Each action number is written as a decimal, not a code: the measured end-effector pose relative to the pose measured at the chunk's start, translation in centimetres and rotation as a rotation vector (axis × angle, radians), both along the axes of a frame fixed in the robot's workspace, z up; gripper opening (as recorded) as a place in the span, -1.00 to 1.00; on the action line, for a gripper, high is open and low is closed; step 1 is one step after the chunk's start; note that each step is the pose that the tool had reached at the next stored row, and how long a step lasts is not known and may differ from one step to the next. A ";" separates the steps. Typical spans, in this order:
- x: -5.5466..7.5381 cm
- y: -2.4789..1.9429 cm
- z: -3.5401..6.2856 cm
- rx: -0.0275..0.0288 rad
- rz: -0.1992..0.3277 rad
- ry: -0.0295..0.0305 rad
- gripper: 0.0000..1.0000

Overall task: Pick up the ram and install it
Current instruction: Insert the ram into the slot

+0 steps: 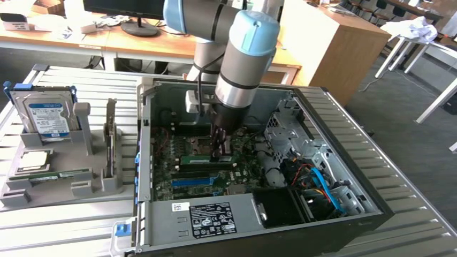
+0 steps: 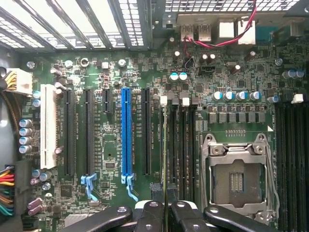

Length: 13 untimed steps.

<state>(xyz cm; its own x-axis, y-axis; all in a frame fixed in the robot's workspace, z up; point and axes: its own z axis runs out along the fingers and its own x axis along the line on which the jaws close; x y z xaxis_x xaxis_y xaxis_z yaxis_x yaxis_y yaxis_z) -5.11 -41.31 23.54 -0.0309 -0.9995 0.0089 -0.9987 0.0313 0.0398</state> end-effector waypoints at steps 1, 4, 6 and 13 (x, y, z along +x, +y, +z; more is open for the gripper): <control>0.0 0.01 -0.03 0.0000 0.000 0.0000 -0.73; 0.0 0.06 -0.13 -0.0001 0.000 0.0000 -0.73; 0.0 0.12 -0.20 0.0001 0.000 0.0000 -0.73; 0.0 0.28 -0.39 -0.0001 0.000 0.0001 -0.73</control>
<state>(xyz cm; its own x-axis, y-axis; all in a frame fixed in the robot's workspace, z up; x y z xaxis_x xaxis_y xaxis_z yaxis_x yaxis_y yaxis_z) -5.14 -41.03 23.15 -0.0309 -0.9995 0.0091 -0.9987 0.0313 0.0399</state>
